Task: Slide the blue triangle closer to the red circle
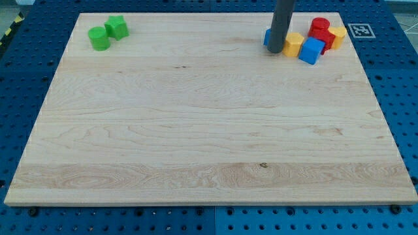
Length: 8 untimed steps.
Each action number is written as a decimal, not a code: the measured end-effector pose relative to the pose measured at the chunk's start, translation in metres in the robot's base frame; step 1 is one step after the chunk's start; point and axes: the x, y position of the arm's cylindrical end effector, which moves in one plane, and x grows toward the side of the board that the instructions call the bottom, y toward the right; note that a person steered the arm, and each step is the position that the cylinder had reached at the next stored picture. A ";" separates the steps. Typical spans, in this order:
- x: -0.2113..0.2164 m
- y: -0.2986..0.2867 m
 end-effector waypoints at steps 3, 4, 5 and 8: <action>0.007 -0.046; 0.007 -0.052; -0.018 -0.047; -0.034 -0.024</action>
